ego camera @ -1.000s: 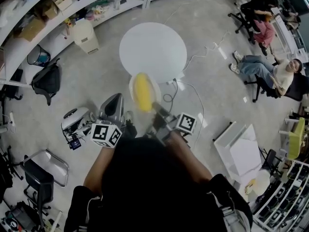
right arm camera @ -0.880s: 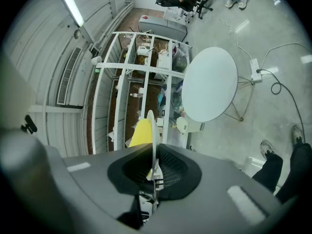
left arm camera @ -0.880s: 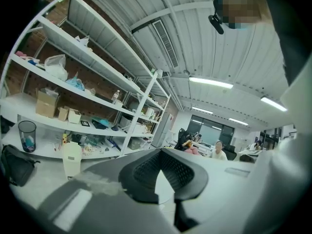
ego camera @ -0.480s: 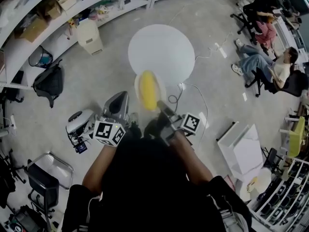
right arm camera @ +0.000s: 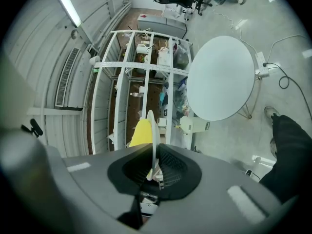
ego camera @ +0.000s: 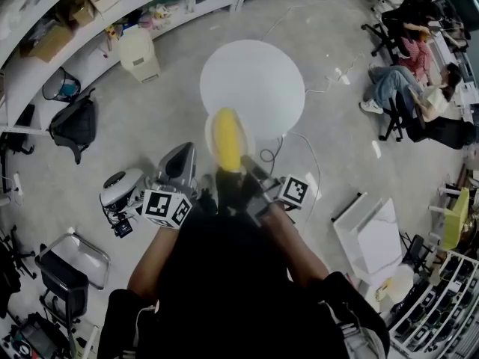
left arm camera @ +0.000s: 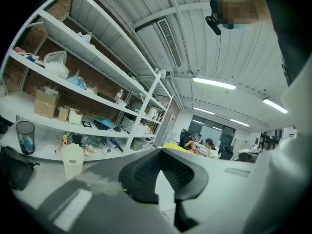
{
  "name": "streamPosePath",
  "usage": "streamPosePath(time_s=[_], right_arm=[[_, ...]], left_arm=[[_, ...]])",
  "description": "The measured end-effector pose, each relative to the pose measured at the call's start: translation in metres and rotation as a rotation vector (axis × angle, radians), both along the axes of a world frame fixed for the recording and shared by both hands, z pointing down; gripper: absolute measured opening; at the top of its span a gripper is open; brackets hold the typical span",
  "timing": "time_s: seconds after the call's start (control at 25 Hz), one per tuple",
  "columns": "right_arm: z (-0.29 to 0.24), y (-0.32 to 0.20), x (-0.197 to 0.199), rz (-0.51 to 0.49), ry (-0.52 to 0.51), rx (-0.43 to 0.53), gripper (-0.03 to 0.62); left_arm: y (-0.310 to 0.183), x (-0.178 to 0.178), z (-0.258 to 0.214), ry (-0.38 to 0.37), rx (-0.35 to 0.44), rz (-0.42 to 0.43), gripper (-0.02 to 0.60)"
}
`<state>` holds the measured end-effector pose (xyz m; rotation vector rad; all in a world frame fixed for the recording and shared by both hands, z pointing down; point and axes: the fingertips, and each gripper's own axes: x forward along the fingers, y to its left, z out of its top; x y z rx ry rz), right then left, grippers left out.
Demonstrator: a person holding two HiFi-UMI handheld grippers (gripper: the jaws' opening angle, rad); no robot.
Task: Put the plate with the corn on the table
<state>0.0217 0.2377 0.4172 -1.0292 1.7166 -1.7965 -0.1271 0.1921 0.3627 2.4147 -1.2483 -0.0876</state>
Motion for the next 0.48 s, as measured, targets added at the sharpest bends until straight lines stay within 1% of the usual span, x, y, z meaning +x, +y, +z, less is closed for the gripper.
streamPosePath(time_s=[0.16, 0.28, 0.48], right_arm=[[-0.002, -0.017, 0.009, -0.018, 0.007, 0.008, 0.038], [0.002, -0.031, 0.017, -0.021, 0.000, -0.006, 0.038], [0.003, -0.058, 0.032, -0.063, 0.021, 0.005, 0.039]], left_arm=[[-0.015, 0.010, -0.001, 0.003, 0.000, -0.007, 0.005], [-0.029, 0.018, 0.000, 0.008, 0.002, -0.019, 0.005], [-0.054, 0.033, -0.003, 0.001, 0.003, -0.036, 0.005]])
